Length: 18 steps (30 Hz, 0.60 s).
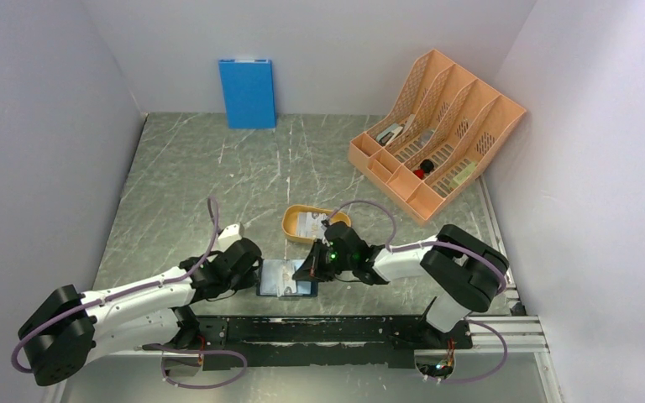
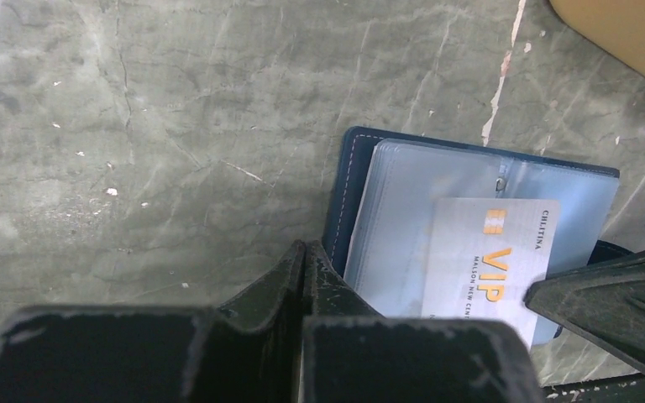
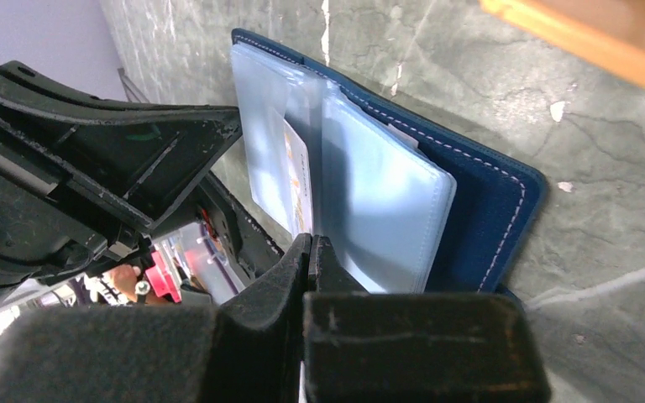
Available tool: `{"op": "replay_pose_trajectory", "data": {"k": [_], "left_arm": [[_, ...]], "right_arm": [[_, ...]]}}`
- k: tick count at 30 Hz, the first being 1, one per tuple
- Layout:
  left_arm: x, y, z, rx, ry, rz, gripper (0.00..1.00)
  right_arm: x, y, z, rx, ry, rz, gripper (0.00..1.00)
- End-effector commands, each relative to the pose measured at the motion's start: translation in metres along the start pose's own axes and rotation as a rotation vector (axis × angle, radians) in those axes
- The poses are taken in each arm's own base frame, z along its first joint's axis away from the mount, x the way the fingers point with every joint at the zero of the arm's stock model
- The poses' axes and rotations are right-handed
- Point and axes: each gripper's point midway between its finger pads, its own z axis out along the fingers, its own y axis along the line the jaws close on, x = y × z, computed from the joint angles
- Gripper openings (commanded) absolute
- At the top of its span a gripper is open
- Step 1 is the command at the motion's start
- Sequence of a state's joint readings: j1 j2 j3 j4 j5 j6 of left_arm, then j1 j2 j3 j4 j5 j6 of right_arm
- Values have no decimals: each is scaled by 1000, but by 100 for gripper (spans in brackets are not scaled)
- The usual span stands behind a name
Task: Put the credit cards into the card holder
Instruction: Insert the credit card into the card holder.
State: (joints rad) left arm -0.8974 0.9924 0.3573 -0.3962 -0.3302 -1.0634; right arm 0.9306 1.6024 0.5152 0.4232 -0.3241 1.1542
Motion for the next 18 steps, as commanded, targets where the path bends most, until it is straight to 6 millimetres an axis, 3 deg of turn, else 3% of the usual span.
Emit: {"op": "replay_pose_trajectory", "data": {"k": [1, 18], "left_arm": [[32, 28, 2, -67, 119, 24, 5], [36, 27, 3, -49, 130, 19, 5]], "right_arm": [[-8, -12, -1, 34, -62, 36, 0], [-15, -19, -1, 73, -102, 49, 0]]}}
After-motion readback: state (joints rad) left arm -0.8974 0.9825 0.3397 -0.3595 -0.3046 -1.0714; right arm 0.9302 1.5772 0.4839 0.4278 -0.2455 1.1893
